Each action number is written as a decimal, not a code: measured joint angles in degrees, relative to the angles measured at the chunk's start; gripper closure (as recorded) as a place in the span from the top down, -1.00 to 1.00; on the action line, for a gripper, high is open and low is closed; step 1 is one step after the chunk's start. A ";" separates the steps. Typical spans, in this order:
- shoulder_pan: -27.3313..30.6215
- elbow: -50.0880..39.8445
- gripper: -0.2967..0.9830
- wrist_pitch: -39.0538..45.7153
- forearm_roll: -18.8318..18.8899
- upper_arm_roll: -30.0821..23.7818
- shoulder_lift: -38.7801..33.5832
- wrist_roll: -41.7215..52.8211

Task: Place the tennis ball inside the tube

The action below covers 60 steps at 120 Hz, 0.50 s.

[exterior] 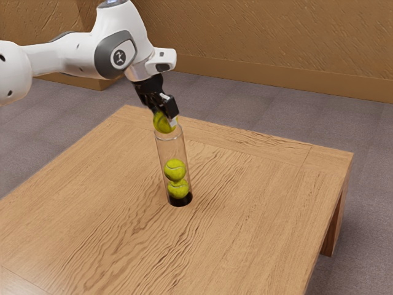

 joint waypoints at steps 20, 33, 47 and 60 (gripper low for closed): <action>0.07 -0.02 0.37 -0.17 -0.31 0.02 -0.27 0.25; 0.77 -1.82 0.44 -1.18 0.57 -0.10 -3.75 -0.14; 1.06 -2.02 0.48 -6.27 1.54 0.12 -10.65 -1.69; -7.62 2.17 0.50 -13.46 1.81 8.85 -13.61 -3.91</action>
